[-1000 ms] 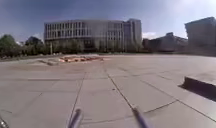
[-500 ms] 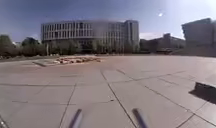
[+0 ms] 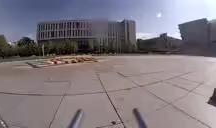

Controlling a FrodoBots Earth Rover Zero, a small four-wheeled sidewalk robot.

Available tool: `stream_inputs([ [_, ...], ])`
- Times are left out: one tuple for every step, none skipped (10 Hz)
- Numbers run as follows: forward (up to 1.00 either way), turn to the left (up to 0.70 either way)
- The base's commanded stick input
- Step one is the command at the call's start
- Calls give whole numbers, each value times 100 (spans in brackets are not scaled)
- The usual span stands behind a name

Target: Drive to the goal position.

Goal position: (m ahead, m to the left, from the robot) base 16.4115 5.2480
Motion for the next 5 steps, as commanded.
stream_inputs([
  [100, -2],
  [100, -6],
  [100, -25],
  [100, -36],
  [100, -9],
])
